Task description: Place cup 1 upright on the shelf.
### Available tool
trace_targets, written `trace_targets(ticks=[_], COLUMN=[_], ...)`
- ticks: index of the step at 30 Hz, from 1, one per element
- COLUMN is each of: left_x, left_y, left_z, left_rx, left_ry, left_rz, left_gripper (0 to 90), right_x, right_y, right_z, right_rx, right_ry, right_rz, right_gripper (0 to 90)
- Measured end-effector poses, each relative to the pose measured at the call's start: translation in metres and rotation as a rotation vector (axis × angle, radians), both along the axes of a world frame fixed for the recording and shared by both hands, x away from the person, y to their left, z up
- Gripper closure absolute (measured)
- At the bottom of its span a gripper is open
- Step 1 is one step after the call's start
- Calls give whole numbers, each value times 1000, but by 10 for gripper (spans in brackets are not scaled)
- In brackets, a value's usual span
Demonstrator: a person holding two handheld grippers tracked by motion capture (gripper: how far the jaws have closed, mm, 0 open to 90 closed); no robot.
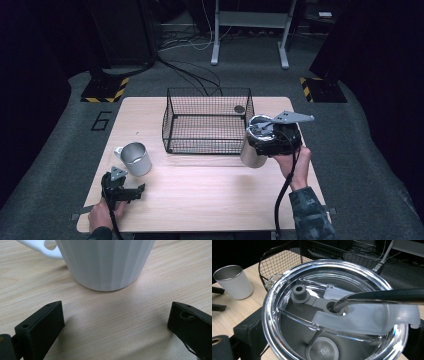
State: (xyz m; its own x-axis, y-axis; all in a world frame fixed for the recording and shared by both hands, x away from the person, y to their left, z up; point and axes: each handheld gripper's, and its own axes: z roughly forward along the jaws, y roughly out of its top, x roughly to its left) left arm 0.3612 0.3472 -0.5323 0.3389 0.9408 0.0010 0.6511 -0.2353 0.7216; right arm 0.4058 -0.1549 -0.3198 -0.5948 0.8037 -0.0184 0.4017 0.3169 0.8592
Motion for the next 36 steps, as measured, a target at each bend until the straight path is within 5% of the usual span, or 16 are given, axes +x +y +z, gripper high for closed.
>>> trace_targets(ticks=[36], left_x=[1], left_y=[1], left_z=[0], left_rx=[8], left_ry=[0], left_rz=[1], left_gripper=[5], right_x=[51], right_y=[33], right_z=[32], right_rx=[29], right_ry=[-19], right_rz=[14], right_gripper=[33])
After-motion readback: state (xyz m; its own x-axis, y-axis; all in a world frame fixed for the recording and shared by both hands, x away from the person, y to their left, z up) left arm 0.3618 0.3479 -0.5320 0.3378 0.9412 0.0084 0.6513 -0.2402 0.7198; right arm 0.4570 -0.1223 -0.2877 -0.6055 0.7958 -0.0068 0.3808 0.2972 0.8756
